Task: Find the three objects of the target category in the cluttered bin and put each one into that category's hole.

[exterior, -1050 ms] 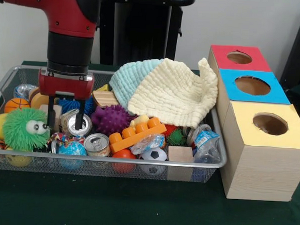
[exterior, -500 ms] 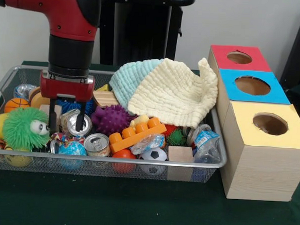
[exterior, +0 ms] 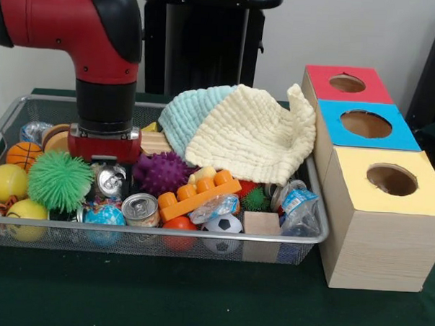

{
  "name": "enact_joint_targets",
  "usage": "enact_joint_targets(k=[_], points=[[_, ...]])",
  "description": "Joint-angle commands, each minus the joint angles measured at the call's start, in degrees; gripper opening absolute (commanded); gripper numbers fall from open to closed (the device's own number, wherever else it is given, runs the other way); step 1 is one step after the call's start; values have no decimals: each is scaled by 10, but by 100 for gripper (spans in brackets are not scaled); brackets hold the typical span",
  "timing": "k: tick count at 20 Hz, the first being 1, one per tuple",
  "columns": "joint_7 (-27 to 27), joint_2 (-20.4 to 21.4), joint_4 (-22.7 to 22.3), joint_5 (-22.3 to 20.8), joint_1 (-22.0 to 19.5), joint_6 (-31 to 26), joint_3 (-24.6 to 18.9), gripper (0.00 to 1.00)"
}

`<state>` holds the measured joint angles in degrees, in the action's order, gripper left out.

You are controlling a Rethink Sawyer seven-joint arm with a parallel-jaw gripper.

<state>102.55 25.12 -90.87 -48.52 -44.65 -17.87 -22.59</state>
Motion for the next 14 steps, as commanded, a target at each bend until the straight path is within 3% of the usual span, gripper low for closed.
enact_joint_targets(k=[1,7,11,14], points=[[-107,-62,36,-11,-14,-57,-48,100],[-82,-79,63,-29,7,-44,-28,100],[69,-92,75,2,48,-8,47,100],[122,-110,95,23,72,4,85,100]])
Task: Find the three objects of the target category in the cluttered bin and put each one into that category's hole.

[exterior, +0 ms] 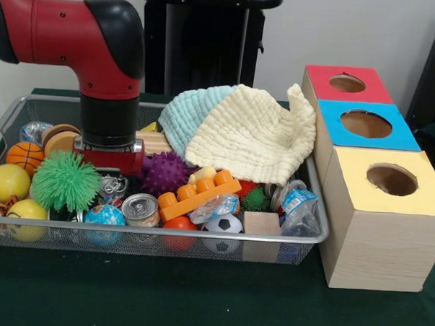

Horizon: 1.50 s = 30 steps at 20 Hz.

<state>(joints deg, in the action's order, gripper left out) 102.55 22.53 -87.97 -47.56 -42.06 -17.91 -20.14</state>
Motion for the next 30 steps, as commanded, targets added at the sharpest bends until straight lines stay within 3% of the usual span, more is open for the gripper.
enact_joint_targets(k=[1,4,5,6,9,13,15,16,18,23,26,30], points=[[127,-89,71,18,51,13,69,100],[121,-98,86,17,69,44,89,100],[129,-100,89,19,82,77,106,100],[136,-102,93,21,94,110,122,0],[117,-97,87,25,87,89,110,0],[148,-98,80,35,127,169,165,0],[106,-85,64,41,102,138,131,0],[106,-73,54,43,108,149,137,0],[111,-32,15,52,118,156,144,0],[118,130,-127,92,137,129,139,0],[102,190,-179,118,118,104,104,0],[70,228,-213,156,97,66,66,0]])
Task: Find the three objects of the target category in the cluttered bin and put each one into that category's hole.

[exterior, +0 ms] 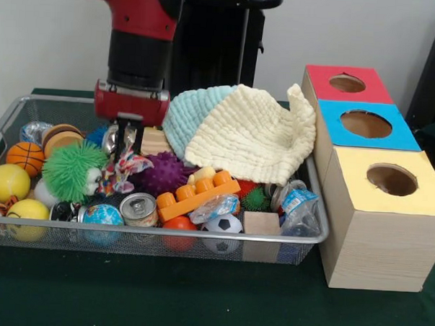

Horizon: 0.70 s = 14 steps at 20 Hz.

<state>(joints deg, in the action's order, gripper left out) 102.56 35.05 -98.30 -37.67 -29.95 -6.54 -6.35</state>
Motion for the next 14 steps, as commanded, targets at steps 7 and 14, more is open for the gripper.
enact_joint_targets(k=[7,14], points=[[44,146,-145,111,-24,-90,-93,0],[59,153,-158,128,6,-73,-68,0]])
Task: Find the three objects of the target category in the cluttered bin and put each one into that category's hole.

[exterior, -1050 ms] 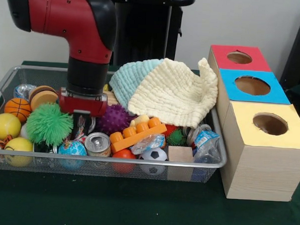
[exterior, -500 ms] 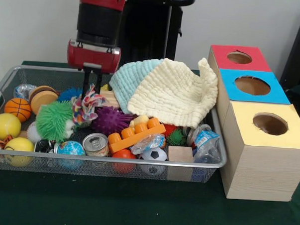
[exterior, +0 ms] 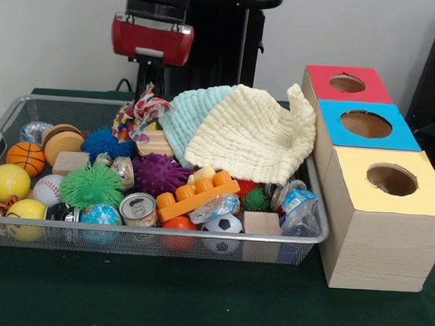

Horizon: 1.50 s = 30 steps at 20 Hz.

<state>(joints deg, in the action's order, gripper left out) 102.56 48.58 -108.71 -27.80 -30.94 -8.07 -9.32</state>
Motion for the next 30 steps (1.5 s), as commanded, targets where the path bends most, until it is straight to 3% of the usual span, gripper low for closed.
enact_joint_targets(k=[1,7,19,26,30], points=[[59,19,-54,30,20,-57,-35,0],[52,29,-52,49,43,-85,-31,0],[50,100,-77,151,65,-165,-68,0],[47,96,-59,156,96,-185,-49,0],[80,87,-43,159,136,-166,-28,0]])
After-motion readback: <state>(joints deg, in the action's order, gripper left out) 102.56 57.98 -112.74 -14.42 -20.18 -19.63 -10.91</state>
